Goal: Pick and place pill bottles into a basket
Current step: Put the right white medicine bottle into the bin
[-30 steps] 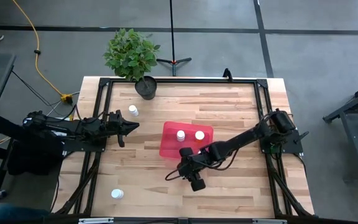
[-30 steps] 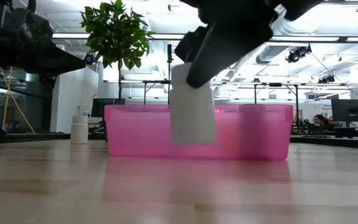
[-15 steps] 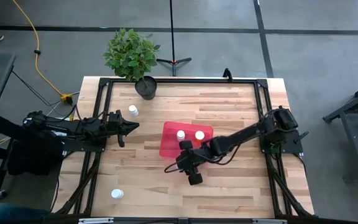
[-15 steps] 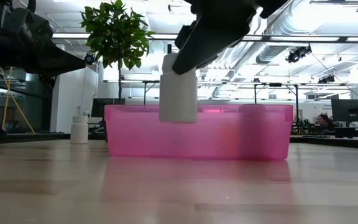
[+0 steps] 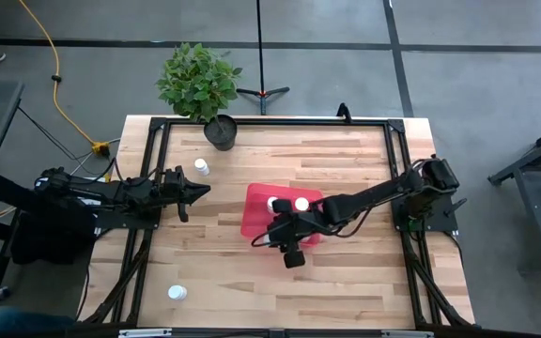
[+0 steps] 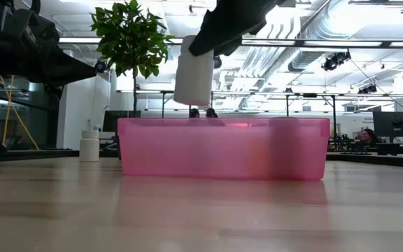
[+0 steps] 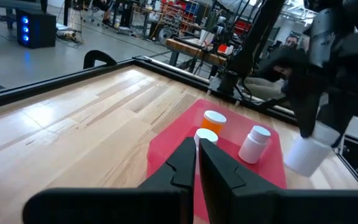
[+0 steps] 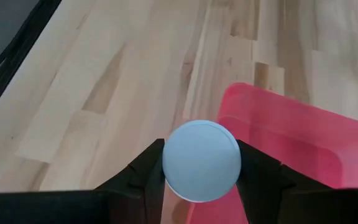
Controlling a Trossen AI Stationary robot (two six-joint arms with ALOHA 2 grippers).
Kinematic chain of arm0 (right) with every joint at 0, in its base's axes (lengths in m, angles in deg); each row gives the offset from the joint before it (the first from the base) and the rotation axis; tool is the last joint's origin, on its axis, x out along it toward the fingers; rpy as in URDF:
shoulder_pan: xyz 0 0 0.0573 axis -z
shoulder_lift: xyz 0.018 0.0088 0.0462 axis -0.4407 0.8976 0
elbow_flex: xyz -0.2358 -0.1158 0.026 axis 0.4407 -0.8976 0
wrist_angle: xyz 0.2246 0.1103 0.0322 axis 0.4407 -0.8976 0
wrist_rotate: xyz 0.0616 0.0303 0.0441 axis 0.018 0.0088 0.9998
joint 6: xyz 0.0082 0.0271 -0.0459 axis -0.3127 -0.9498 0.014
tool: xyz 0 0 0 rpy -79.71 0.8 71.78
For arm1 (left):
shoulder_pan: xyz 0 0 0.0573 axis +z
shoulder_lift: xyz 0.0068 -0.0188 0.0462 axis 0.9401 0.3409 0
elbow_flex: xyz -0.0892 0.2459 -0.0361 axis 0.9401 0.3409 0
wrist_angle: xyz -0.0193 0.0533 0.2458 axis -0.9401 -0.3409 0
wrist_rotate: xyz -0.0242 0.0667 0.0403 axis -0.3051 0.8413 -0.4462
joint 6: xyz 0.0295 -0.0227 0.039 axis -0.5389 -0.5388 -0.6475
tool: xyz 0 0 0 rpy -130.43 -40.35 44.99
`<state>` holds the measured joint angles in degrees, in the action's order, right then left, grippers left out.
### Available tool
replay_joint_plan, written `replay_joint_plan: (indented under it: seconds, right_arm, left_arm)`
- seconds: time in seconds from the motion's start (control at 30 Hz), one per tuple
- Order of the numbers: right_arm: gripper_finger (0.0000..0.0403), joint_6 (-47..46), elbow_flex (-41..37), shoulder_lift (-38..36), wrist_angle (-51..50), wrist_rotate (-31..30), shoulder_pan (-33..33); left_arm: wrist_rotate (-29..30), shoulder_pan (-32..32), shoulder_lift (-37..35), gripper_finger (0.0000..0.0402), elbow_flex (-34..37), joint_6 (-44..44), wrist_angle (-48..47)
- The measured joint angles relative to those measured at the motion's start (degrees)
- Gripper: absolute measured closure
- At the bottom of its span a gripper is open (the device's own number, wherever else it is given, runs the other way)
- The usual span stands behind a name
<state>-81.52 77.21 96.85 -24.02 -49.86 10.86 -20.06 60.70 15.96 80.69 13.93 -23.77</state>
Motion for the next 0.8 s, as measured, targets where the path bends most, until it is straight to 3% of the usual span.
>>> replay_joint_plan:
  seconds: [0.33,0.8]
  right_arm:
    - [0.0253,2.8,0.0,-2.5,-6.1,-1.8,3.1]
    - [0.0253,5.1,0.0,-2.7,-11.3,0.6,9.8]
  left_arm:
    - [0.0,0.0,0.0,0.0344,0.0,0.0,0.0]
    - [0.0,0.0,0.0,0.0344,0.0,0.0,0.0]
